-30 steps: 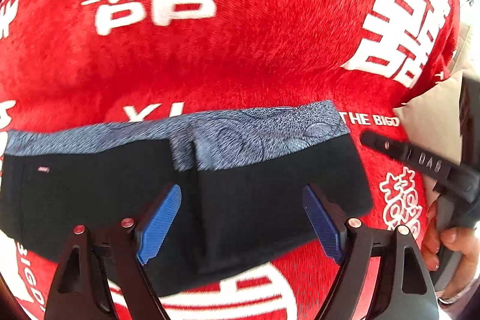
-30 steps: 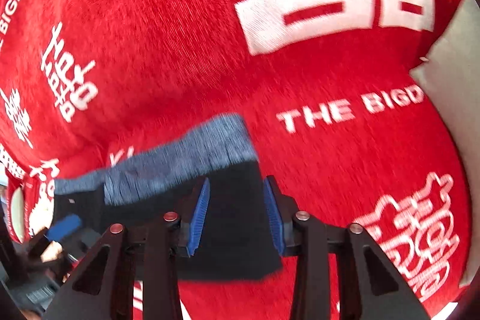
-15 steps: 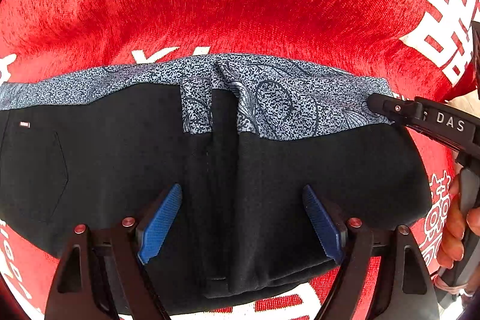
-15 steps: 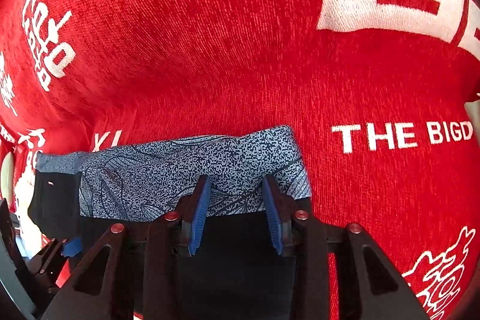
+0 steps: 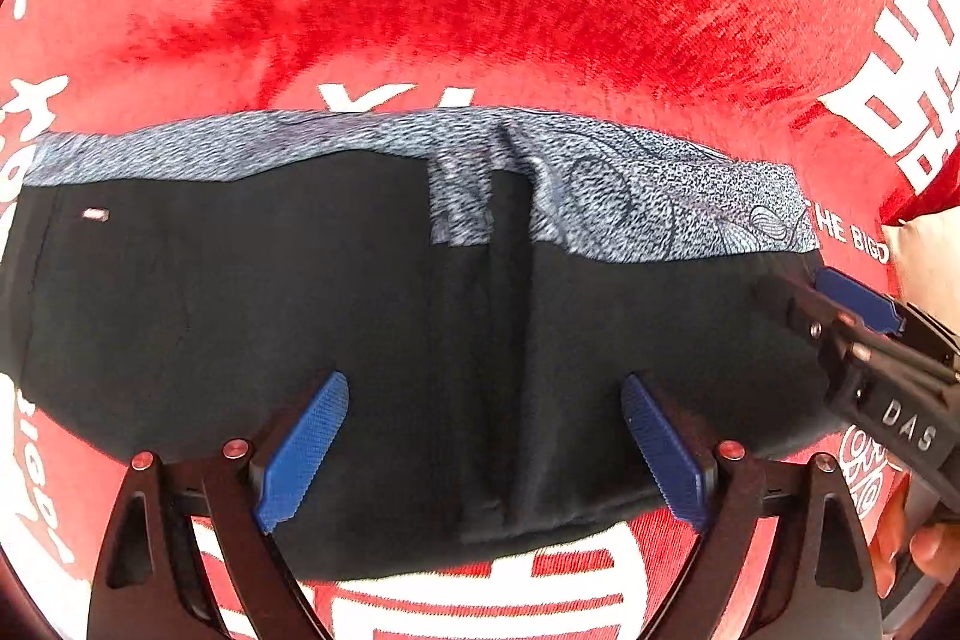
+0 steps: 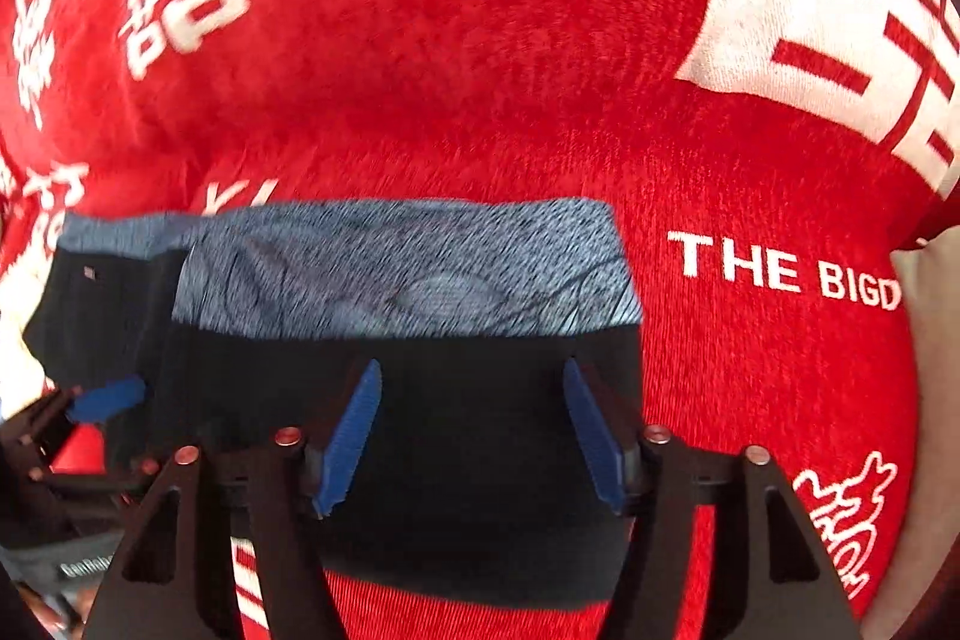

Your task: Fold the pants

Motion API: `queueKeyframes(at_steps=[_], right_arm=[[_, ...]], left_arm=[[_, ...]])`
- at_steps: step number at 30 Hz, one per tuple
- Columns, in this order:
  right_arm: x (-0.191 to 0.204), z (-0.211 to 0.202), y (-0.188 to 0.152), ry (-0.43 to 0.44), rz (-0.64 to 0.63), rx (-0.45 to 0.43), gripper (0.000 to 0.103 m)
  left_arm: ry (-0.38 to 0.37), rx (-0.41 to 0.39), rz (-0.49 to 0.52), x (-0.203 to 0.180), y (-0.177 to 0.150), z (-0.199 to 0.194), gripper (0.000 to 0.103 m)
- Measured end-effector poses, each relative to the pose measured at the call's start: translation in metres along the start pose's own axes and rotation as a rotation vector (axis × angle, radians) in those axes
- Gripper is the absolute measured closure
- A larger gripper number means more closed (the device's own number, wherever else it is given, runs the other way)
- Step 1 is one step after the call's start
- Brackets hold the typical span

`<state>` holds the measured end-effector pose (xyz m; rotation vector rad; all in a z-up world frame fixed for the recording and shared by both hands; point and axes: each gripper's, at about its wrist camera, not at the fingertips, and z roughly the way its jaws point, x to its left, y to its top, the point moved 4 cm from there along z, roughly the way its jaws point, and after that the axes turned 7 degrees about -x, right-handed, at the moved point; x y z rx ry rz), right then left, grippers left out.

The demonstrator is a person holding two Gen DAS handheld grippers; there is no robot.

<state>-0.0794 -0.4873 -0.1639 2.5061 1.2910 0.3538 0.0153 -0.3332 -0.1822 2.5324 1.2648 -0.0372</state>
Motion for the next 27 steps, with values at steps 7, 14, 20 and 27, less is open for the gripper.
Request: queueKeyframes(at_steps=[7, 14, 20, 27], right_arm=[[0.015, -0.011, -0.014, -0.009, -0.044, 0.041, 0.027], [0.032, -0.009, -0.025, -0.053, -0.118, 0.073, 0.024], [0.052, -0.012, -0.026, -0.025, -0.141, 0.095, 0.024], [0.082, -0.018, -0.035, 0.022, -0.158, 0.118, 0.024]], left_arm=[[0.034, 0.002, -0.031, 0.021, -0.024, -0.021, 0.010], [0.047, -0.003, -0.066, 0.030, -0.032, -0.035, 0.010], [0.068, -0.018, -0.129, 0.051, -0.036, -0.050, 0.010], [0.078, -0.012, -0.196, 0.083, -0.056, -0.063, 0.010]])
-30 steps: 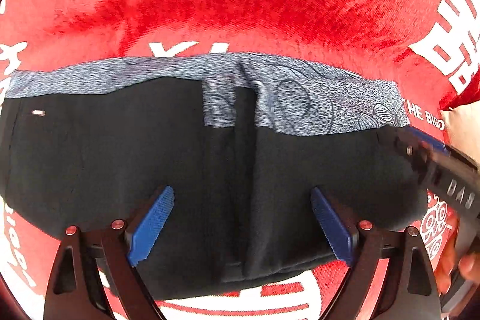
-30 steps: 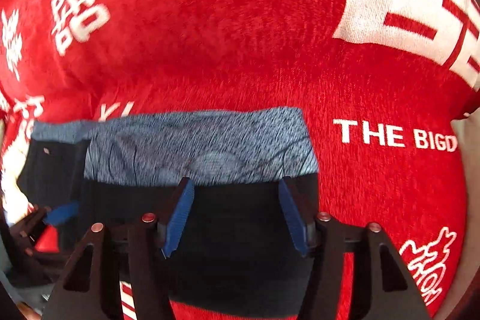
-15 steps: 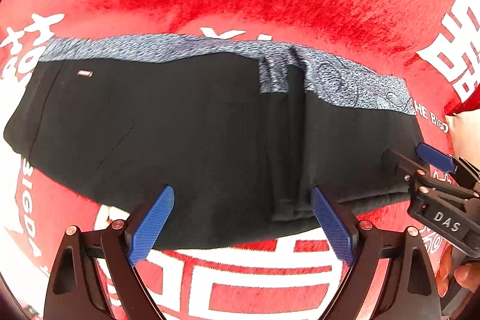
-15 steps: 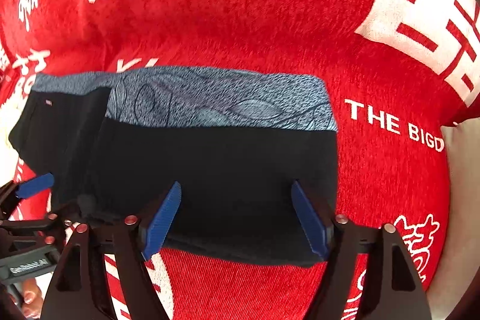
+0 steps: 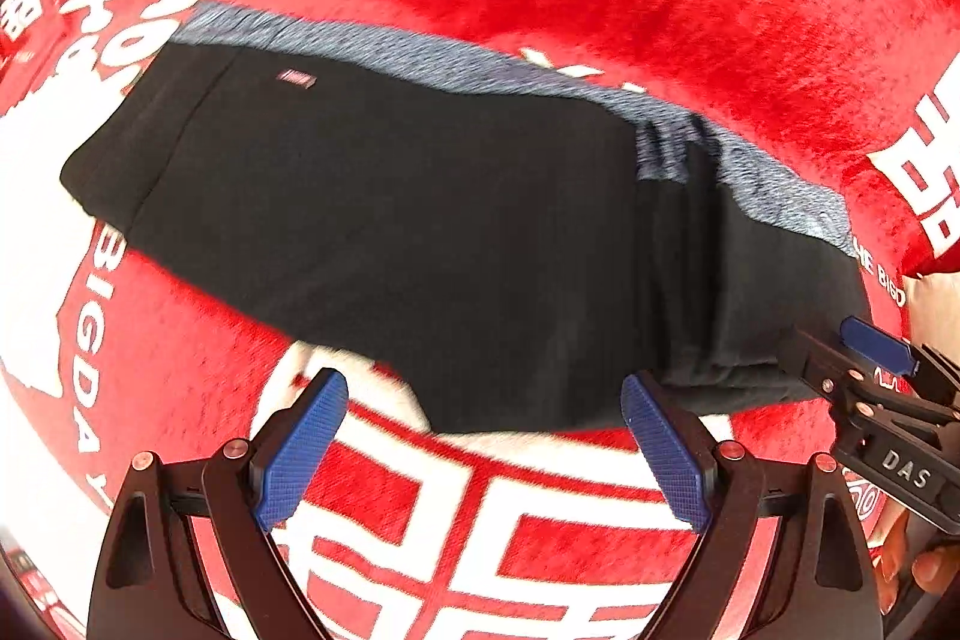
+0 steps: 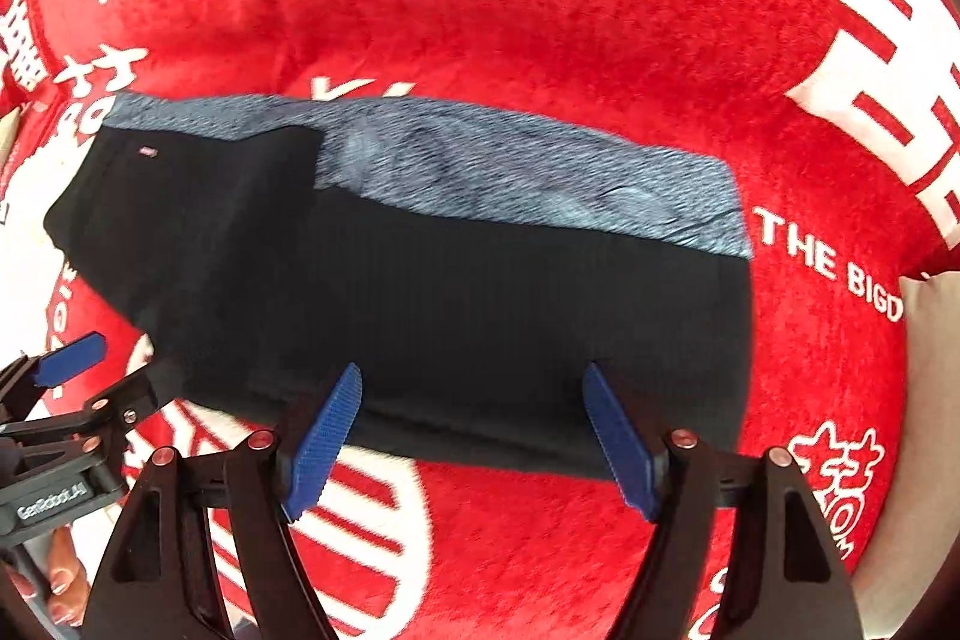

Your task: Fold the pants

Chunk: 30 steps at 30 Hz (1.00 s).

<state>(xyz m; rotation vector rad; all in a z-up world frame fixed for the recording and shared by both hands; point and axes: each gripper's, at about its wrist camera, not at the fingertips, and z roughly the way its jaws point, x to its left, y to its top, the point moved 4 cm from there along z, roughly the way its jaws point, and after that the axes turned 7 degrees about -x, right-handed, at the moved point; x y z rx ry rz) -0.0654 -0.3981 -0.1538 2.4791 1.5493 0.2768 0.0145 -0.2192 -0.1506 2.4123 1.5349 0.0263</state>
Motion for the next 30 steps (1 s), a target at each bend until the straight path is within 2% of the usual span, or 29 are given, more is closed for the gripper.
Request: queueKeyframes(at_steps=[5, 11, 14, 16, 18, 23, 27, 30], right_arm=[[0.026, 0.010, -0.012, 0.003, -0.022, 0.041, 0.024], [0.051, 0.011, -0.024, 0.016, -0.028, 0.084, 0.023], [0.062, -0.001, -0.023, 0.013, -0.045, 0.015, 0.023], [0.068, -0.010, -0.016, 0.003, -0.057, -0.059, 0.023], [0.069, -0.008, -0.009, -0.006, -0.052, -0.087, 0.023], [0.067, 0.026, -0.009, -0.014, -0.023, -0.011, 0.023], [0.074, 0.031, -0.013, -0.044, -0.071, -0.012, 0.022], [0.077, 0.034, -0.014, -0.059, -0.093, -0.015, 0.021]], left_arm=[[-0.004, 0.033, -0.053, 0.028, -0.014, 0.009, 0.010], [-0.016, 0.027, -0.119, 0.065, -0.022, 0.005, 0.010], [-0.037, 0.010, -0.165, 0.088, -0.017, 0.003, 0.010], [-0.069, -0.012, -0.210, 0.106, -0.011, 0.000, 0.010], [-0.130, -0.047, -0.254, 0.122, -0.002, -0.002, 0.010], [-0.225, -0.121, -0.362, 0.163, 0.020, 0.001, 0.010], [-0.291, -0.156, -0.484, 0.203, 0.028, 0.017, 0.010], [-0.355, -0.183, -0.533, 0.217, 0.031, 0.029, 0.010]])
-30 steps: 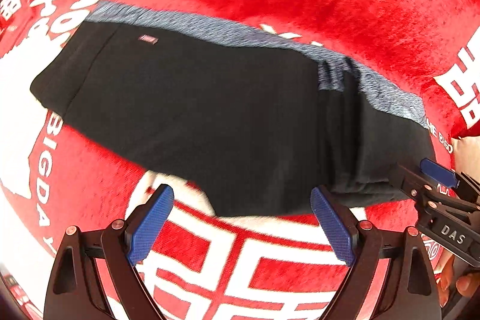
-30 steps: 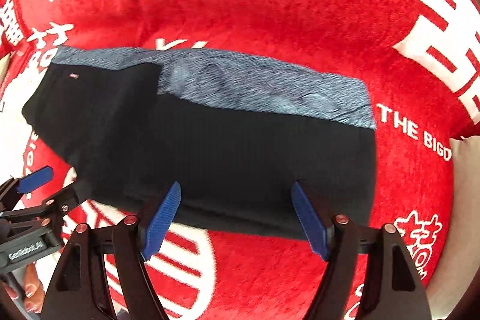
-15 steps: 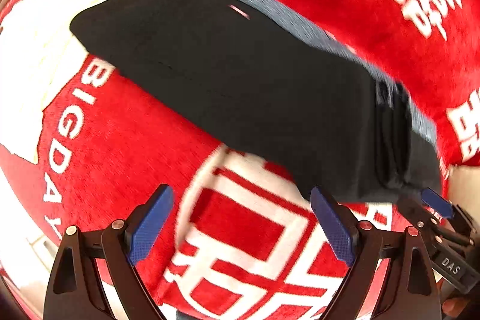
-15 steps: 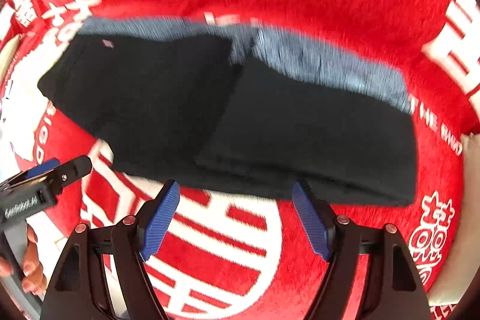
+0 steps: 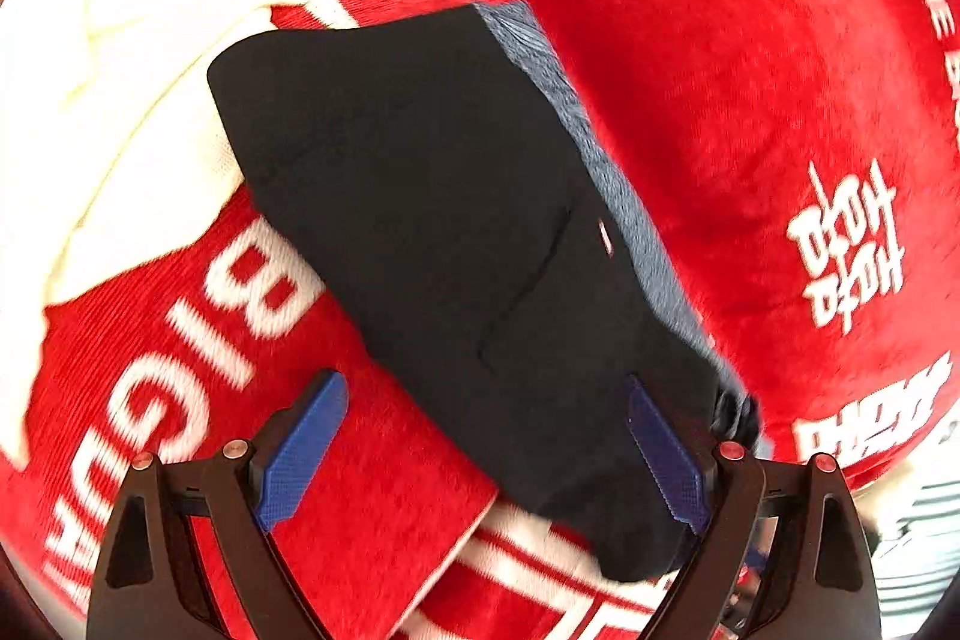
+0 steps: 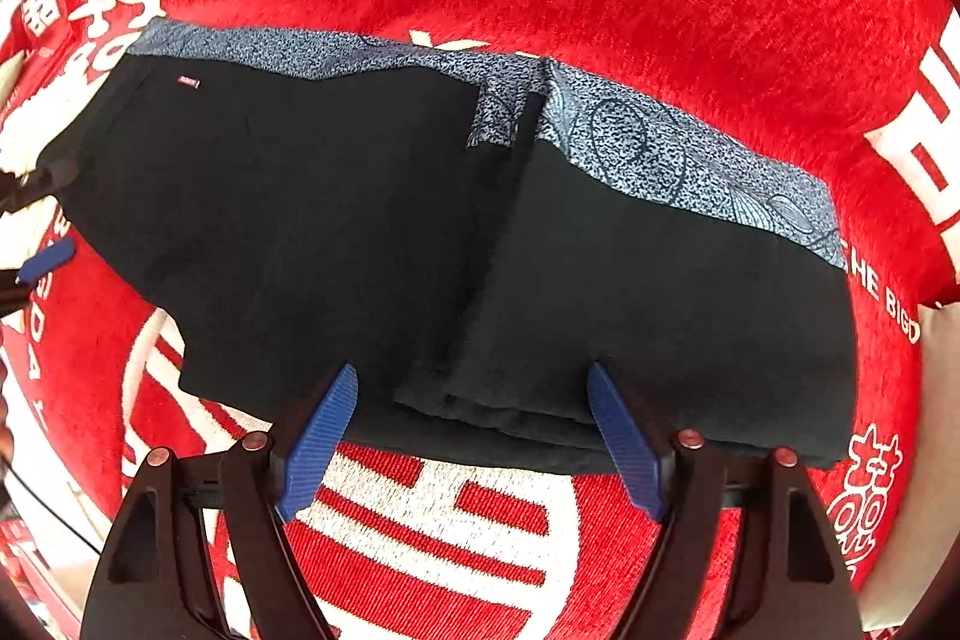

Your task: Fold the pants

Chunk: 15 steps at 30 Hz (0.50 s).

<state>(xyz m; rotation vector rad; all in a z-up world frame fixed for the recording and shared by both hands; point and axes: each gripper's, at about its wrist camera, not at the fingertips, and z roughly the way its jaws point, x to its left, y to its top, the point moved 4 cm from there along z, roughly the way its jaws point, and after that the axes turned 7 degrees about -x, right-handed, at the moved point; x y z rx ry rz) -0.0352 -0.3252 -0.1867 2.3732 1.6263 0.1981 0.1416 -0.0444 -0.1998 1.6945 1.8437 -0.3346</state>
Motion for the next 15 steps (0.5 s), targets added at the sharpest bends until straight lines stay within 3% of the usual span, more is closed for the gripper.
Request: queueKeyframes(at_steps=[3, 6, 10, 12, 13, 15], right_arm=[[0.000, 0.004, 0.001, 0.000, 0.009, -0.001, 0.020], [-0.001, 0.004, 0.001, -0.002, 0.018, 0.000, 0.019], [0.000, 0.006, 0.001, -0.002, 0.024, -0.001, 0.017], [0.001, 0.007, 0.002, -0.002, 0.020, -0.004, 0.017], [0.001, 0.008, 0.002, -0.001, 0.017, -0.005, 0.016], [0.002, 0.010, 0.004, -0.001, 0.012, -0.005, 0.016]], left_arm=[[-0.069, -0.029, -0.001, 0.003, 0.008, -0.005, 0.010], [-0.132, -0.055, -0.035, 0.007, 0.011, -0.004, 0.002], [-0.167, -0.084, -0.091, 0.001, 0.017, -0.002, 0.002], [-0.262, -0.103, -0.107, -0.011, 0.023, -0.008, 0.002], [-0.275, -0.119, -0.076, -0.018, 0.025, -0.011, 0.002], [-0.221, -0.116, -0.035, -0.022, 0.024, -0.004, 0.002]])
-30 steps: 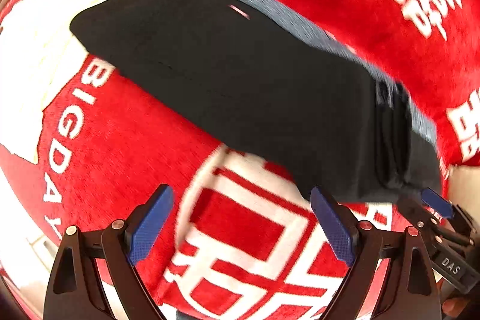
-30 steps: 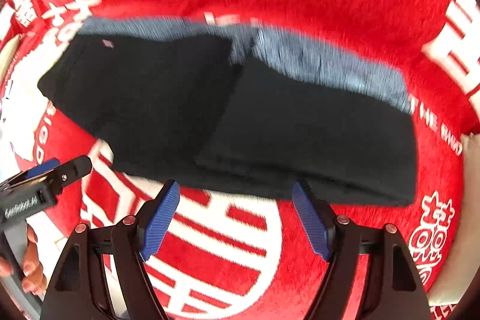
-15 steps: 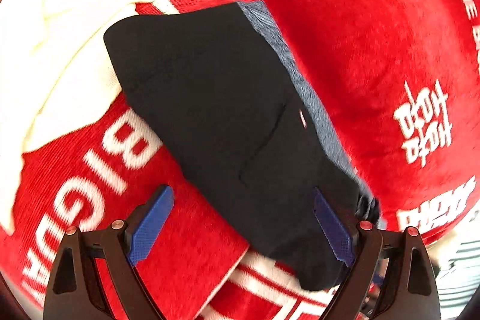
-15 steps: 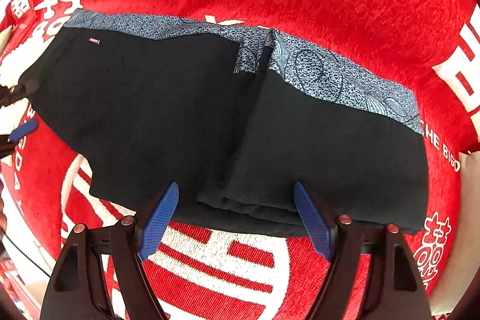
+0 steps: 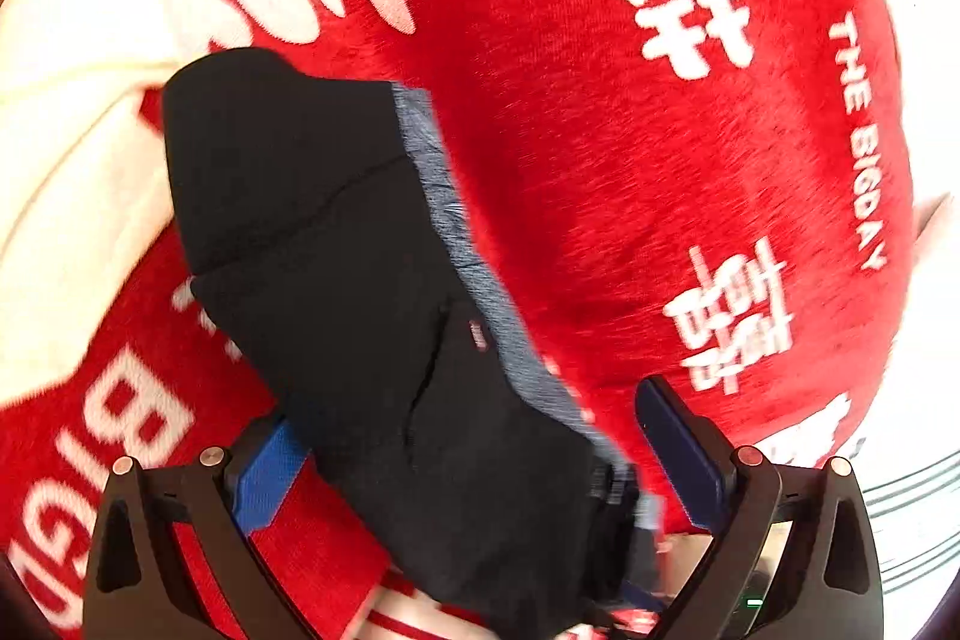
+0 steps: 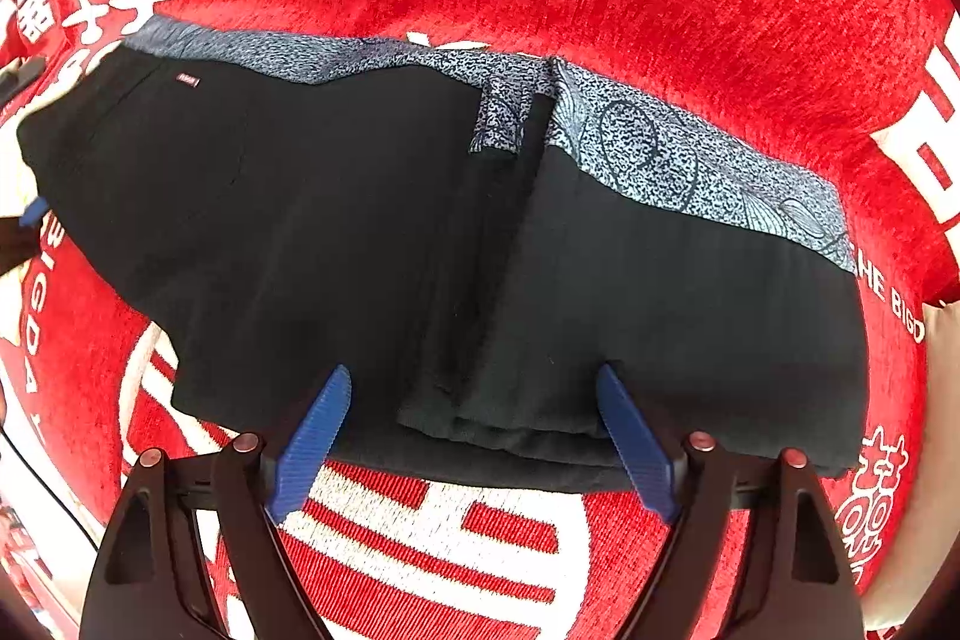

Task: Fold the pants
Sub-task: 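Grasp the trousers' other end with the left gripper and lift it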

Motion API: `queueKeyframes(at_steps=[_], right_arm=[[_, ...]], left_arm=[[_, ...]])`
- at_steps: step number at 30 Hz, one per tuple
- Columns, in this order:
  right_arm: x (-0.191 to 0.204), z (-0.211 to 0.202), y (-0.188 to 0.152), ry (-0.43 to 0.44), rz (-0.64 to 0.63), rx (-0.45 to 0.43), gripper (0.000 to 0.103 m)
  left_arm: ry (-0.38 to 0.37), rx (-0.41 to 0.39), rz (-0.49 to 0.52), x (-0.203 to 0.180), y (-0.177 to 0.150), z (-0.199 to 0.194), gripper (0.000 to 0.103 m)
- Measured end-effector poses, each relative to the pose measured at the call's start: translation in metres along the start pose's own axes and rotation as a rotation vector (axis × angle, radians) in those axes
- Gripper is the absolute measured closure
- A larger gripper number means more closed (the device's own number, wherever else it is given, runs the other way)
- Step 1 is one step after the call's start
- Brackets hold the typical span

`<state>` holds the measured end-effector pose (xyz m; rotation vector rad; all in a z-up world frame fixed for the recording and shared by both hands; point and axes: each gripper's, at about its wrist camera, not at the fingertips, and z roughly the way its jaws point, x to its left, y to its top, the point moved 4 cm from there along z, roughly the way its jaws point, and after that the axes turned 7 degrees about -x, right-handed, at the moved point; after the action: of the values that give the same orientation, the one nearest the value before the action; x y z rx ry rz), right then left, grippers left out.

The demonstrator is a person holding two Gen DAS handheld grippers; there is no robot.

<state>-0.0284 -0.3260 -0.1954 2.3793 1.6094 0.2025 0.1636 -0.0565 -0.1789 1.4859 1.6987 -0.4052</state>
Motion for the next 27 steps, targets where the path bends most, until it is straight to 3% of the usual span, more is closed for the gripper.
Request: queueKeyframes(at_steps=[2, 4, 8, 9, 10, 12, 13, 17, 21, 24, 27], right_arm=[[0.000, 0.001, 0.002, -0.002, 0.001, 0.002, 0.016], [0.000, 0.001, 0.003, -0.001, 0.010, 0.003, 0.016], [-0.001, -0.001, 0.006, 0.004, 0.019, 0.008, 0.016], [-0.002, -0.004, 0.009, 0.003, 0.020, 0.006, 0.016], [-0.002, -0.007, 0.011, -0.003, 0.016, 0.003, 0.016], [0.000, -0.021, 0.020, -0.012, -0.008, -0.022, 0.016], [0.002, -0.028, 0.026, 0.004, -0.010, -0.034, 0.016], [0.010, -0.044, 0.056, 0.101, 0.006, -0.036, 0.016], [0.029, -0.045, 0.100, 0.249, 0.050, 0.032, 0.016], [0.056, -0.042, 0.139, 0.347, 0.027, 0.099, 0.014], [0.095, -0.041, 0.174, 0.388, -0.029, 0.156, 0.013]], left_arm=[[0.087, 0.045, -0.018, 0.014, -0.005, 0.013, 0.002], [0.088, 0.023, -0.030, 0.018, -0.004, 0.011, 0.002], [0.220, 0.031, 0.034, 0.006, -0.014, 0.018, 0.006], [0.291, 0.028, 0.071, 0.002, -0.014, 0.019, 0.019], [0.347, 0.031, 0.100, 0.000, -0.014, 0.020, 0.043], [0.428, 0.039, 0.141, 0.007, -0.013, 0.014, 0.067], [0.436, 0.039, 0.144, 0.008, -0.013, 0.012, 0.073], [0.502, 0.009, 0.327, -0.014, -0.019, 0.005, 0.078], [0.604, -0.054, 0.631, -0.058, -0.044, 0.002, 0.079], [0.633, -0.079, 0.764, -0.073, -0.058, 0.002, 0.079], [0.638, -0.091, 0.830, -0.083, -0.065, 0.001, 0.079]])
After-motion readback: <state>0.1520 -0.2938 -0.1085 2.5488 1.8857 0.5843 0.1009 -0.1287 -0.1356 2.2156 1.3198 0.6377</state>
